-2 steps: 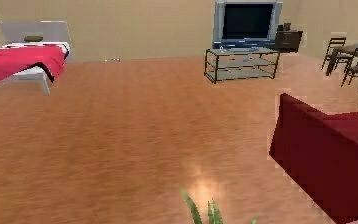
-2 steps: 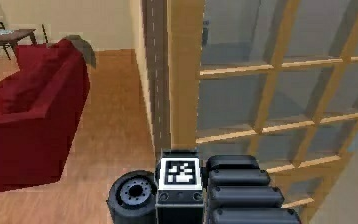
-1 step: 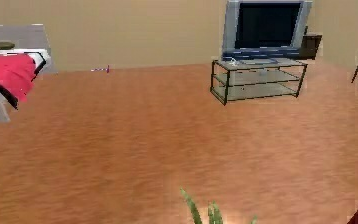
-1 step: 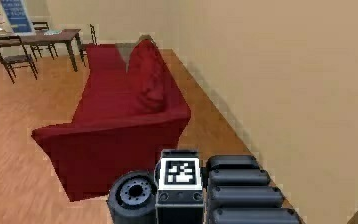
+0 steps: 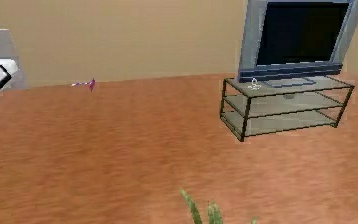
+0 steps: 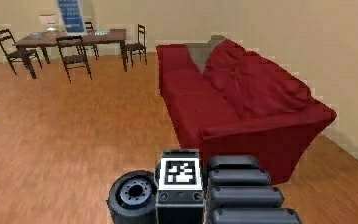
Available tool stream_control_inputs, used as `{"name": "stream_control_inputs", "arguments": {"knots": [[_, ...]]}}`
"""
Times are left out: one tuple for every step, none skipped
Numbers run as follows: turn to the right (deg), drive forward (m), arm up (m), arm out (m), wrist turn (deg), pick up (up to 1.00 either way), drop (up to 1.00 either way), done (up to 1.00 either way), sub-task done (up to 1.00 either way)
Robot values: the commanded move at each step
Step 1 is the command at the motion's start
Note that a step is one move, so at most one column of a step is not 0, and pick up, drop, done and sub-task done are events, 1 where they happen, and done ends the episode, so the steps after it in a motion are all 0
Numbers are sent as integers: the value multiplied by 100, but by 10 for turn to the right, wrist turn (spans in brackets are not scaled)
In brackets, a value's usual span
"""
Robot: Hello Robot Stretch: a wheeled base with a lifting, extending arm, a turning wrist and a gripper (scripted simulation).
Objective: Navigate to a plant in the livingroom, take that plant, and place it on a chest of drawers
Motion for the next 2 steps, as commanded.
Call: {"name": "stream_control_inputs", "arguments": {"knots": [[0,100,0,0,0,0,0,0,0],[30,0,0,0,0,0,0,0,0]]}}
